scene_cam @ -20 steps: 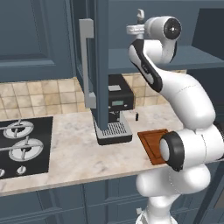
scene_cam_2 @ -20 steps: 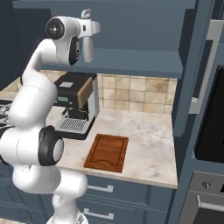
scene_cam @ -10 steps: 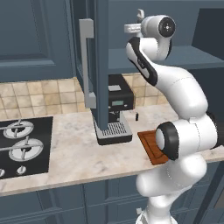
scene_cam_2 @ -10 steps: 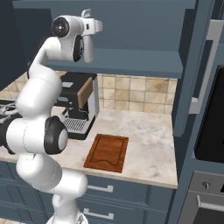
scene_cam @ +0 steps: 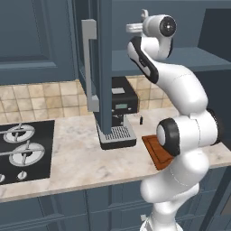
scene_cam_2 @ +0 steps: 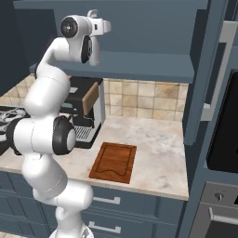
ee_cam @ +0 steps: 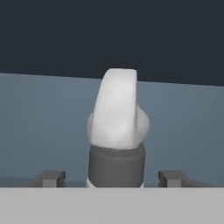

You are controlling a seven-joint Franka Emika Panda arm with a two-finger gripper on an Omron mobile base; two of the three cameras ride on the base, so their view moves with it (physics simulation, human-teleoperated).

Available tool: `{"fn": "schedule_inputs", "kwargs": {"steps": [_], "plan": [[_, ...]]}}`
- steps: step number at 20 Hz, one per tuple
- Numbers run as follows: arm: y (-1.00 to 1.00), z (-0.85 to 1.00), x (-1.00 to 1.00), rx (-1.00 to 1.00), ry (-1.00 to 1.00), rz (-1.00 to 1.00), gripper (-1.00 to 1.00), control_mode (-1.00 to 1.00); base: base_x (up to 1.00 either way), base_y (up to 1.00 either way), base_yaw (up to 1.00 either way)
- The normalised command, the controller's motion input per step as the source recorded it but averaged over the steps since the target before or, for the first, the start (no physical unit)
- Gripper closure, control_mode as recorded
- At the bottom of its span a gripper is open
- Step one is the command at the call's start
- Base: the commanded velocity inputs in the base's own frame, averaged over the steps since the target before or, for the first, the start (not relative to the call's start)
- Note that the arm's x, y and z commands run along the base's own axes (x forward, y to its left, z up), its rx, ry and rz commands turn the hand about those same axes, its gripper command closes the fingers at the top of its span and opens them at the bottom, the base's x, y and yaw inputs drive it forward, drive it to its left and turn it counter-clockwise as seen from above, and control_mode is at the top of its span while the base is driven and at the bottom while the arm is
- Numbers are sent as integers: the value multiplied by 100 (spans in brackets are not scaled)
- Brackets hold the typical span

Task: Grab the spray bottle from the cabinet, then place it next to the cutting board for sanitizing. Then grab the dish brush from the countertop next to the sink and place it next to the cutting board.

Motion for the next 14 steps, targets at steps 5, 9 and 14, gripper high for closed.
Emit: {"fn": "schedule_inputs", "kwargs": {"steps": [5, 9, 14], "plan": [[0, 0, 8, 0, 0, 0, 100, -100, 0, 0, 0], [-8, -11, -7, 1, 8, 0, 100, -100, 0, 0, 0], [-7, -27, -50, 0, 4, 0, 100, -100, 0, 0, 0]]}}
